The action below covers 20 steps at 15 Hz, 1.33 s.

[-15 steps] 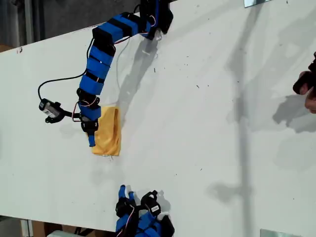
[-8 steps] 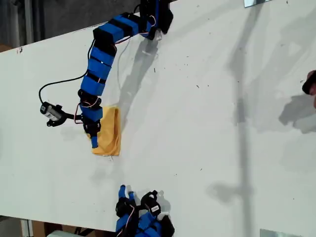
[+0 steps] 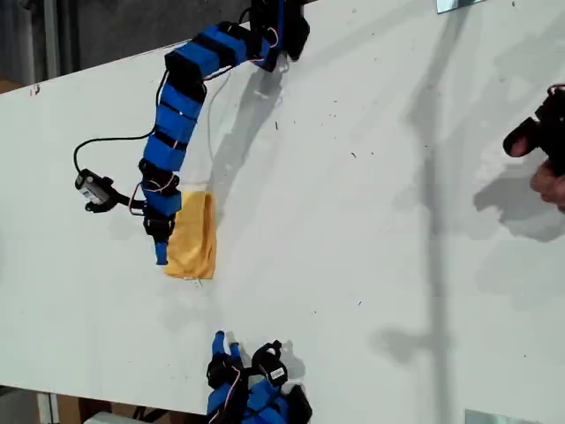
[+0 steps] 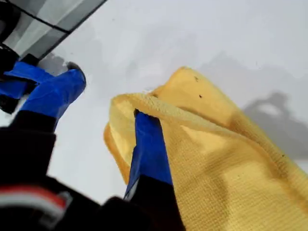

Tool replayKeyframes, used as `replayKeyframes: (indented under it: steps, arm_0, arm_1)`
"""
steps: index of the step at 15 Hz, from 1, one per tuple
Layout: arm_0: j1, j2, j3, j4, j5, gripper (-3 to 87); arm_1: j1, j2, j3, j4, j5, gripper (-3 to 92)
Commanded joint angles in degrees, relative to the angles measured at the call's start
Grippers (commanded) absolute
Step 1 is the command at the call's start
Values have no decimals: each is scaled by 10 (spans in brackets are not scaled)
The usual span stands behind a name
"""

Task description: Grasp corners of a square towel and fold twice.

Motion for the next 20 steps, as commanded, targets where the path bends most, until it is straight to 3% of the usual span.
replayKeyframes:
  steps: [1, 2, 5, 8, 11, 13, 17, 20]
  arm_0:
    - [-4, 3, 3, 3, 2, 187]
    - [-3, 3, 3, 3, 0, 186]
    - [-10, 3, 3, 0, 6, 186]
    - [-9, 3, 3, 1, 3, 184]
    - [-11, 3, 3, -2, 6, 184]
    - [-8, 3, 3, -1, 4, 184]
    - [-9, 3, 3, 2, 5, 184]
    - [-7, 3, 2, 3, 6, 180]
  arm_1:
    - [24, 81, -40, 9, 4, 258]
    - [32, 143, -7, 9, -2, 261]
    - [12, -11, -51, 17, 10, 258]
    - [25, 165, -16, 34, -14, 259]
    - [-12, -32, -54, -15, -1, 254]
    - [-11, 105, -37, 12, -16, 255]
    - [-9, 104, 47, 34, -15, 263]
    - [-25, 417, 350, 45, -53, 279]
